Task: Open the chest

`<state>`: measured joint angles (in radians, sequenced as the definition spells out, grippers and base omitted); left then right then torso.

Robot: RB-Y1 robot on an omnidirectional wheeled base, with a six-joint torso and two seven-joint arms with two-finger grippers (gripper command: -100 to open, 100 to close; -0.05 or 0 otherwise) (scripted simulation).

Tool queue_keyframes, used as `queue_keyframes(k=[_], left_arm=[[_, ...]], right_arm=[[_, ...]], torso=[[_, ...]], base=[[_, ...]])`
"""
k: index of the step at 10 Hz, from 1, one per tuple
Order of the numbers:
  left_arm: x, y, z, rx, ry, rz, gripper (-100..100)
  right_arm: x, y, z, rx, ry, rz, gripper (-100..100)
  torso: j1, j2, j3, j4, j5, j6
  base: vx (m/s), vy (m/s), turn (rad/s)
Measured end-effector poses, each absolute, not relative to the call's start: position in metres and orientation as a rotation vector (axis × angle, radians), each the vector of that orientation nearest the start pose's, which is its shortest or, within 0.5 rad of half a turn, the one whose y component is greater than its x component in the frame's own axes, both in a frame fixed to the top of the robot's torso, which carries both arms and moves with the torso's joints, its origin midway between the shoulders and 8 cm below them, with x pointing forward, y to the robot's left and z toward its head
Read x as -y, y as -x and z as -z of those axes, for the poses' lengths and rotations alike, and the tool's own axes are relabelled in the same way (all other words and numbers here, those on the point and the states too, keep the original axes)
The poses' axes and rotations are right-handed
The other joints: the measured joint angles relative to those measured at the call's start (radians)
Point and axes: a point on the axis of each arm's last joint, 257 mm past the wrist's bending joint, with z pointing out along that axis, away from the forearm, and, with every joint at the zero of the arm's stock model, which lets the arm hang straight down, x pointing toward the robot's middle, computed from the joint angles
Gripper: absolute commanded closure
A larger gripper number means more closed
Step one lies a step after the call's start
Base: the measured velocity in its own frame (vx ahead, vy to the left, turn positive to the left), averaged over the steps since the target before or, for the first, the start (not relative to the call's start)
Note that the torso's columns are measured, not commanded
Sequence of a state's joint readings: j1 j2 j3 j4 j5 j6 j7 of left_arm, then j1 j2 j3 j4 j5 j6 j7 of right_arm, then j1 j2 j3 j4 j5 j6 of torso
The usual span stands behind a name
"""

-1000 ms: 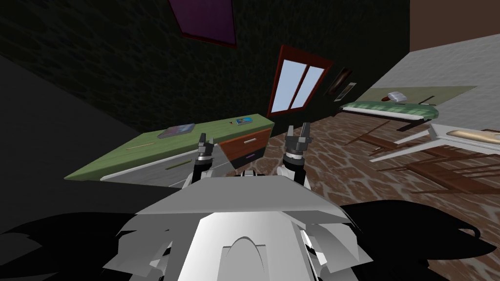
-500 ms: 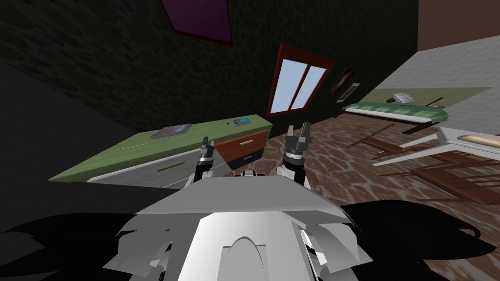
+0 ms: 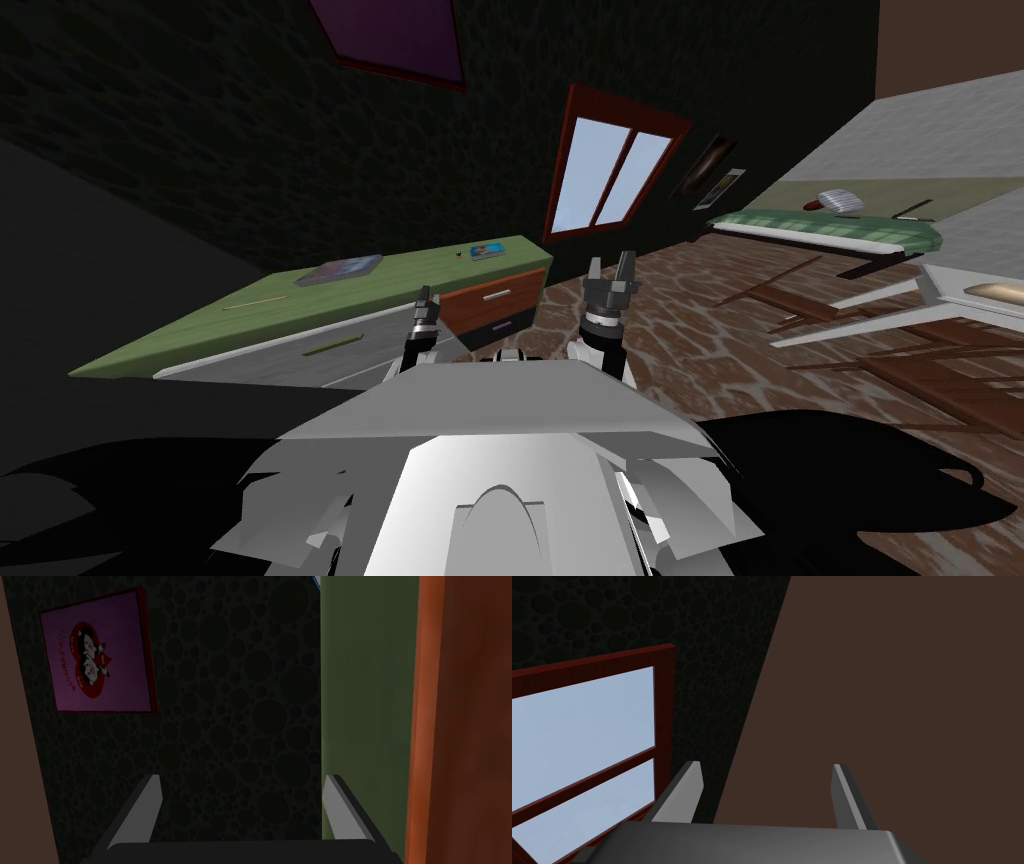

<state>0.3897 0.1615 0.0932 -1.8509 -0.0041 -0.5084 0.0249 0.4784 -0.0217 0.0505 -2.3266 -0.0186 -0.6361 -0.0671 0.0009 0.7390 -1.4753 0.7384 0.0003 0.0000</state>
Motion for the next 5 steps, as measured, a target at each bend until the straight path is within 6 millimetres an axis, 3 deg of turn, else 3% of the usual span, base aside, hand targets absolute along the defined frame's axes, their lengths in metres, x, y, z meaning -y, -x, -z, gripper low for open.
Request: queue_keyframes(k=[5], left_arm=[[-0.351,-0.413,0.169,-0.973,0.887,1.088,-100]], right_arm=[[0.255,-0.311,-0.074,-0.461,-0.518,-1.48,0]], torso=[[-0.003,-0.002,-0.001,-0.001,-0.001,0.0]], base=[[0.052,-0.127,0.035]])
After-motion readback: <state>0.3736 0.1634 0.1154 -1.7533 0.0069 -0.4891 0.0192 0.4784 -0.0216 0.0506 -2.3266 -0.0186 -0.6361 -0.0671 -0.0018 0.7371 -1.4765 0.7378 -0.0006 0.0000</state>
